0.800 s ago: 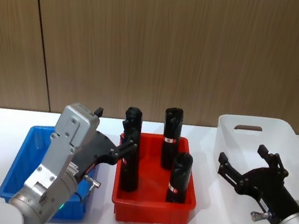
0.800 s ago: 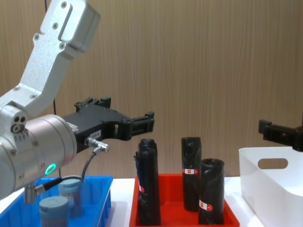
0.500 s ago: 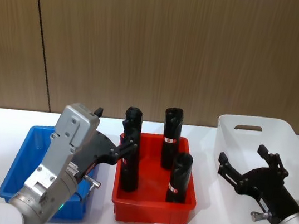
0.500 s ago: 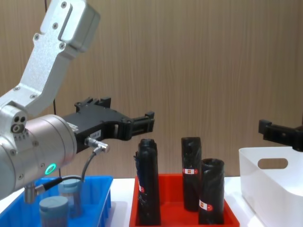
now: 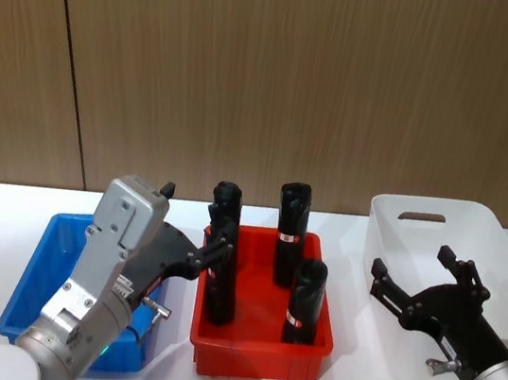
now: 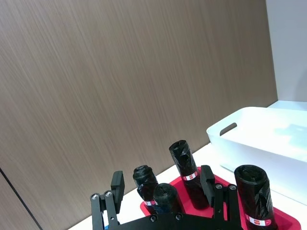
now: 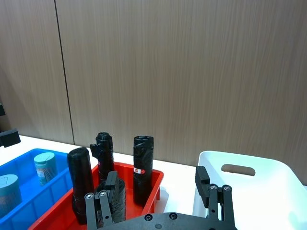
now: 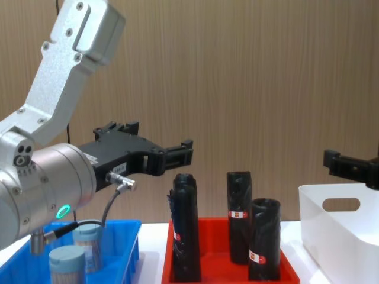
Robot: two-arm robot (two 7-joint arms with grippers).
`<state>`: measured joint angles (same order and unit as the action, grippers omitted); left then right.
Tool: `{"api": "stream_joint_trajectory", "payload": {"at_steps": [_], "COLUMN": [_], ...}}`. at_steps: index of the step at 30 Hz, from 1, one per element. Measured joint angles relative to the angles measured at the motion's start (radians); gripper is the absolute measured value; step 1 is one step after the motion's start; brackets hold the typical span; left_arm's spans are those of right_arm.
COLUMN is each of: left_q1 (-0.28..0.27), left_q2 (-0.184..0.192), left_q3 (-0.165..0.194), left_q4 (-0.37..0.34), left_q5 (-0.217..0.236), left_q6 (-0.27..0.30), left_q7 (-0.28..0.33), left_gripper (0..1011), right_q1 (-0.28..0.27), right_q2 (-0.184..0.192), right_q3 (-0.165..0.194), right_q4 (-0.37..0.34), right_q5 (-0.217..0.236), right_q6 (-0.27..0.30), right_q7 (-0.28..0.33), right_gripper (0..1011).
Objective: Pick the cotton swabs from the blue box and place them into the white box.
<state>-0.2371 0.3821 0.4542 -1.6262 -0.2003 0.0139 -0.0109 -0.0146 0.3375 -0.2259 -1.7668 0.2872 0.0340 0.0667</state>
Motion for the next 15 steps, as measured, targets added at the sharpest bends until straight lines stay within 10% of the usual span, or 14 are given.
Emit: {"api": "stream_joint_trajectory", "payload": {"at_steps": [15], "left_q1": [-0.007], "left_q2": [0.004], "left_q3": [-0.022], "left_q4": [0.025], "left_q5": [-0.04], "left_q6": [0.072], "left_q7": [0.002], "left_gripper": [1004], "right_q1": [0.0], "right_q2": [0.0], "right_q3": [0.0], "right_q4": [0.0], "right_q5": [0.0], "right_q6": [0.0], "right_q7": [0.0], "right_gripper": [1002]}}
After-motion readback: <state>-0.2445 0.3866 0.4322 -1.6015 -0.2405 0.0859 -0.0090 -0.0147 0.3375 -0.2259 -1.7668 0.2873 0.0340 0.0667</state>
